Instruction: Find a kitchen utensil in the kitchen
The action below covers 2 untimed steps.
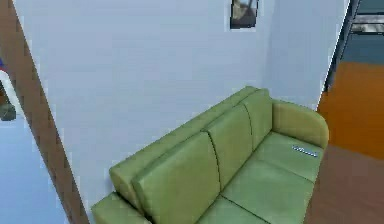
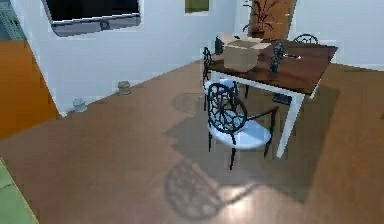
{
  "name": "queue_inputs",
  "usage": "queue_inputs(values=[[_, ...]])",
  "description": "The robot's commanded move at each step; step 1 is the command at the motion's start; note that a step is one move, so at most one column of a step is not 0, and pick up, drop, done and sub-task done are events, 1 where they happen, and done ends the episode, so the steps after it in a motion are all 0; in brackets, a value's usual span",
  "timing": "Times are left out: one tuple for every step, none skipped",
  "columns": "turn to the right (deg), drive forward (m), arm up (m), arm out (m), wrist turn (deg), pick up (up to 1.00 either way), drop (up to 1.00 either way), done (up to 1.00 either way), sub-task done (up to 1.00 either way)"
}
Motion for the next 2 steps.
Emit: queue_inputs(values=[[-45.0, 0.00, 0.00, 0.00, 0.0, 0.00, 0.00, 0.00, 0.00], [-45.0, 0.00, 0.00, 0.00, 0.0, 0.00, 0.00, 0.00, 0.00]])
